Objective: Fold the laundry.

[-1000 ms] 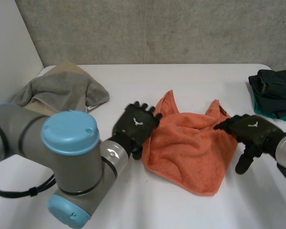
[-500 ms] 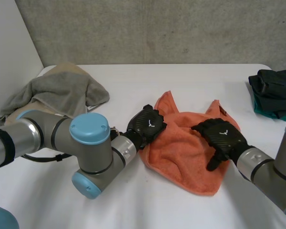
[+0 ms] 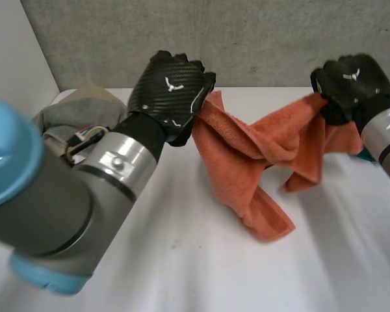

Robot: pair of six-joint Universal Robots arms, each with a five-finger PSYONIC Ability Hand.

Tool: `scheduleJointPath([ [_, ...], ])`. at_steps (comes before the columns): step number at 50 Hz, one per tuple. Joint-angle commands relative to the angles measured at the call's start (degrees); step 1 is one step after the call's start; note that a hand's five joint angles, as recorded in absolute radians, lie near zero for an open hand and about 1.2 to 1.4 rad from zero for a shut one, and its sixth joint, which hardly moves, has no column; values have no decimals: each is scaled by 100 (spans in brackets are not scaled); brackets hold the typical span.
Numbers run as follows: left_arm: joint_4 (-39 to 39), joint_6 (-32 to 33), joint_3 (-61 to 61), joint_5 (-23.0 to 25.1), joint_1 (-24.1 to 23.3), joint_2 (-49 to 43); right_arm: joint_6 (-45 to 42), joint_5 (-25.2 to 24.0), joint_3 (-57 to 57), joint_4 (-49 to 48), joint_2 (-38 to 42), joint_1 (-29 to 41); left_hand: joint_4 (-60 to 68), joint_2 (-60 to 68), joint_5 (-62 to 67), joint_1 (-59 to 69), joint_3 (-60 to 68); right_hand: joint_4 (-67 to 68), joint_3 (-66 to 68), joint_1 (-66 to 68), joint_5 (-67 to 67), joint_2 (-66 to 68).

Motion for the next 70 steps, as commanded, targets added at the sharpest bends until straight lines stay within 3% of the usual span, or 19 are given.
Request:
scheduleJointPath([
  [1,-272,-373,-546,-262,-262,272,-13,-727,-854,396,887,199,1151,1152,1404,1535,1186,1148,1215,1631,1401,1270],
  [8,-343,-329,-653,-781,-377,-387,-118,-833,-1654,387,2399,665,1151,1152,1404,1535,1186,1148,1215,1631,1401,1270],
  [9,-369,-329,-635,-851,-377,-431,-145,-772,-1724,396,2531,665,1151,1152,1404,1535,1186,38,105,522,291,160],
  [10,-421,-320,-618,-965,-369,-466,-223,-702,-1856,422,2724,665,1151,1152,1404,1535,1186,-3903,-3836,-3420,-3650,-3781],
  [12,-466,-302,-583,-1027,-351,-475,-277,-632,-1883,422,2717,665,1151,1152,1404,1535,1186,-5852,-5785,-5369,-5599,-5730],
  [16,-510,-311,-486,-1063,-342,-440,-119,-201,-1691,457,2349,621,1151,1152,1404,1535,1186,-5852,-5785,-5369,-5599,-5730],
  [21,-510,-302,-381,-1063,-333,-344,416,124,-630,632,1209,237,1151,1152,1404,1535,1186,-5852,-5785,-5369,-5599,-5730],
  [27,-563,-329,-134,-1054,-351,-265,1330,90,427,993,441,-415,1151,1152,1404,1535,1186,-5089,-5022,-4605,-4836,-4967],
  [34,-607,-364,15,-1063,-395,-194,2430,-121,1289,1081,327,-460,1151,1152,1404,1535,1186,-4515,-4448,-4032,-4262,-4393],
  [39,-633,-364,42,-1063,-483,-98,2457,-236,1457,678,397,-311,1151,1152,1404,1535,1186,-4515,-4447,-4031,-4262,-4393],
  [47,-633,-373,112,-1080,-579,122,2360,-157,1106,-474,1582,287,1151,1152,1404,1535,1186,-4515,-4447,-4031,-4262,-4393],
  [51,-624,-390,138,-1089,-579,219,1922,-78,877,-782,2040,419,1151,1152,1404,1535,1186,-4214,-4146,-3730,-3961,-4092],
  [55,-624,-434,165,-1089,-588,307,1236,63,605,-887,2435,445,1151,1152,1404,1535,1186,-3323,-3255,-2839,-3070,-3201],
  [58,-624,-539,165,-1098,-580,403,937,352,376,-940,2603,454,1151,1152,1404,1535,1186,-336,-269,147,-84,-215],
  [60,-633,-575,165,-1098,-579,447,901,641,271,-975,2533,411,1151,1152,1404,1535,1186,1143,1210,1626,1396,1264],
  [65,-642,-548,138,-1186,-527,588,849,845,296,-905,2068,375,1151,1152,1404,1535,1186,1148,1215,1631,1401,1270],
  [70,-799,-513,86,-1256,-378,799,559,530,288,7,460,393,1151,1152,1404,1535,1186,1148,1215,1631,1401,1270],
])
